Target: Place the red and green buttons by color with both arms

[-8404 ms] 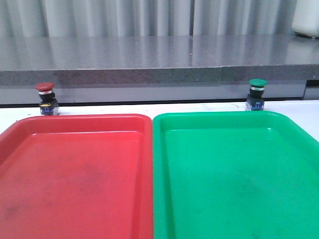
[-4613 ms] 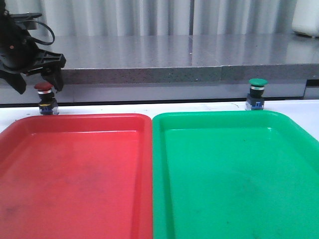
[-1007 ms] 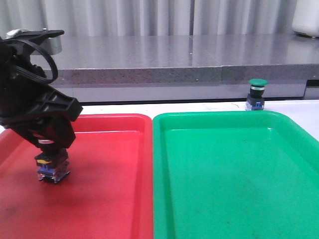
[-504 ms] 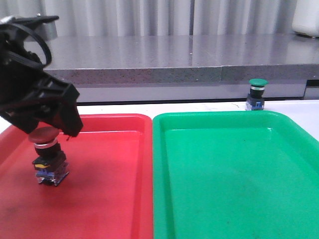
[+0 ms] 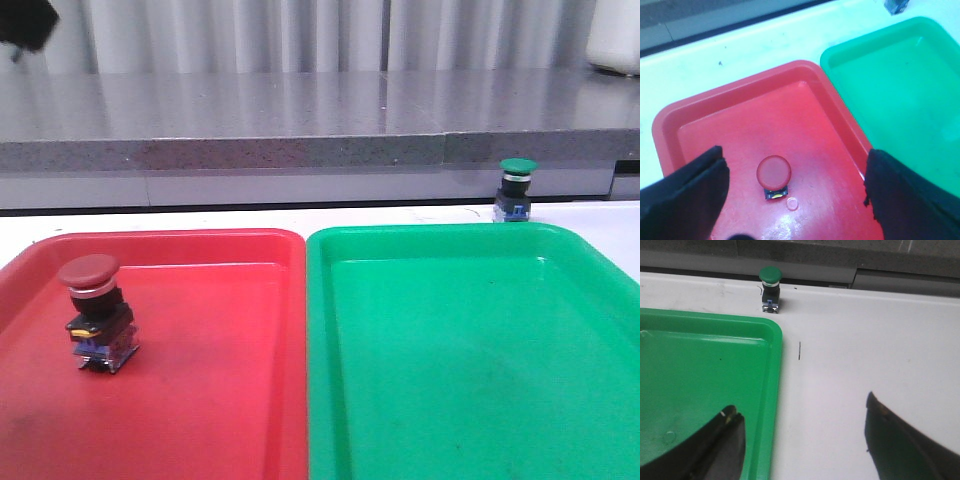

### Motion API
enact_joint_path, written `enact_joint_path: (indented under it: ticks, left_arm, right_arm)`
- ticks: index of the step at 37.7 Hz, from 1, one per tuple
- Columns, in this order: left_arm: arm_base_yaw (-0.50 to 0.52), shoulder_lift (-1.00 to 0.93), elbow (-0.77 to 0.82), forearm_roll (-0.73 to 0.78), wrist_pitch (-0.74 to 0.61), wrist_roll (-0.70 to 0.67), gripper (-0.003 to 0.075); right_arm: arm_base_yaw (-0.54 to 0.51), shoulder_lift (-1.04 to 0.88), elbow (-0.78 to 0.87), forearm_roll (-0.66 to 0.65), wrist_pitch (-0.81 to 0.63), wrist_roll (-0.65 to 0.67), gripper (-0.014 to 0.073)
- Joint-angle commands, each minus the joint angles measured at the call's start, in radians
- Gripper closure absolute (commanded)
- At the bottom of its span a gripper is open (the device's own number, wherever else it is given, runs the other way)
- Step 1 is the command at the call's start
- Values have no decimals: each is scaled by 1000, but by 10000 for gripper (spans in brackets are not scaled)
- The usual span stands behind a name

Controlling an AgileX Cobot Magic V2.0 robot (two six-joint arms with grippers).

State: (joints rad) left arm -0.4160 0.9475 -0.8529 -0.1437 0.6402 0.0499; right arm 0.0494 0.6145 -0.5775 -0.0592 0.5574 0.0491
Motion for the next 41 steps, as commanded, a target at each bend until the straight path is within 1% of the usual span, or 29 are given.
enact_joint_path:
  ticks: [1, 7, 18, 34, 41]
  left_arm:
    - [-10, -109, -22, -12, -11, -3, 174]
    - [-10, -242, 28, -12, 22, -3, 174]
    - [-10, -454, 189, -12, 16, -3, 174]
    - [-10, -476, 208, -12, 18, -3, 174]
    - [-10, -476, 208, -12, 18, -3, 174]
  right_arm:
    - [-9, 5, -34, -12, -66, -8, 67]
    - [-9, 5, -34, -12, -66, -8, 67]
    - [-9, 5, -34, -12, -66, -8, 67]
    - [-9, 5, -34, -12, -66, -8, 67]
    - [-9, 5, -34, -12, -91, -8, 67]
